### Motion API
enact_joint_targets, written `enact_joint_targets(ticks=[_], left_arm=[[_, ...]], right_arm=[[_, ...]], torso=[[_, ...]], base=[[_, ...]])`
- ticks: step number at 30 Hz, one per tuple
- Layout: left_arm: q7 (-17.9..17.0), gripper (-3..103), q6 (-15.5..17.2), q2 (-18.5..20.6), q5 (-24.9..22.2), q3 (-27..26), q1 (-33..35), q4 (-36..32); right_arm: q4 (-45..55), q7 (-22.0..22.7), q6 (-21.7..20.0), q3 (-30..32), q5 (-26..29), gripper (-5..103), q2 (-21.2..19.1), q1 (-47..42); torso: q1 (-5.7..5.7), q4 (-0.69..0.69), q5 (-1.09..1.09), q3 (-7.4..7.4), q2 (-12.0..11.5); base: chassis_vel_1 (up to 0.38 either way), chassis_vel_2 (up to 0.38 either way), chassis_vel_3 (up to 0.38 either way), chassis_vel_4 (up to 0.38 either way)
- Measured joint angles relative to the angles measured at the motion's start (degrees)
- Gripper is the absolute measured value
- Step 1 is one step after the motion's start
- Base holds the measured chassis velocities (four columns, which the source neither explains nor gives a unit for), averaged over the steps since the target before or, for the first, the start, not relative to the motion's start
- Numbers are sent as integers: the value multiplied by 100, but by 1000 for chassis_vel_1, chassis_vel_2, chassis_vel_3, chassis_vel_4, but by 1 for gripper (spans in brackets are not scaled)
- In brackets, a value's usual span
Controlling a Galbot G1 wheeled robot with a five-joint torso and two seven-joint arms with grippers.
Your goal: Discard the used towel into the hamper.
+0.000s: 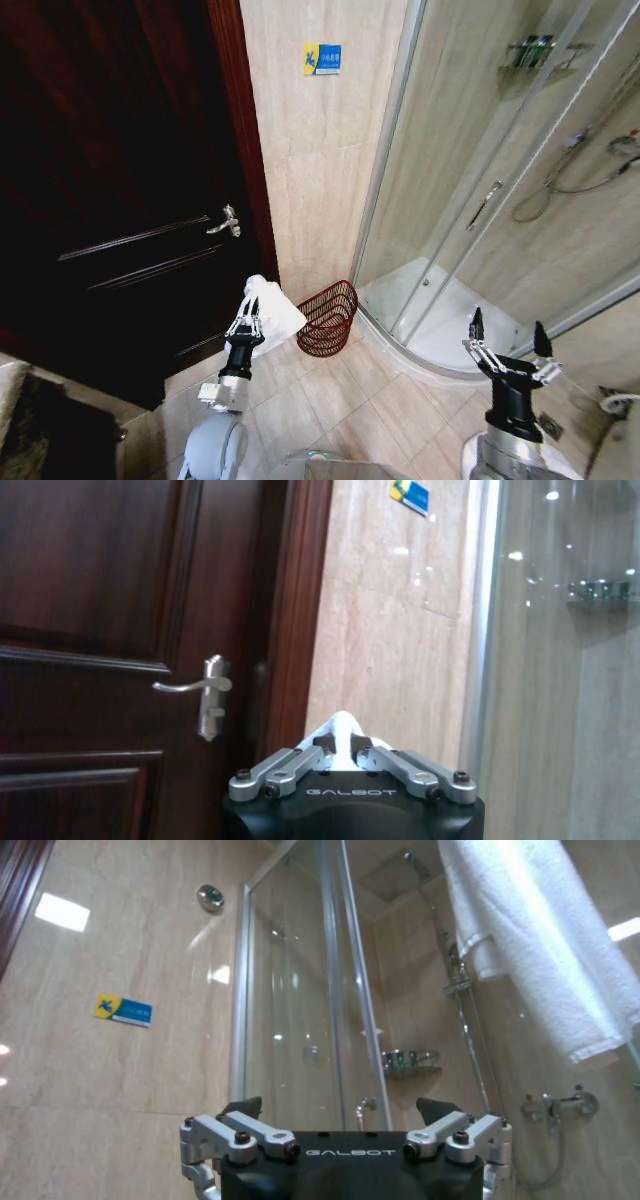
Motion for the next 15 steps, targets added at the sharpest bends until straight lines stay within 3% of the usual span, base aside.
enact_joint_targets(ticks=[15], left_arm=[[-143, 7, -77, 9, -16, 27, -46, 76]], right_arm=[[68, 6, -10, -66, -14, 100, 2, -26]], torso=[[0, 1, 0, 0, 0]], base=[[-38, -39, -35, -41]])
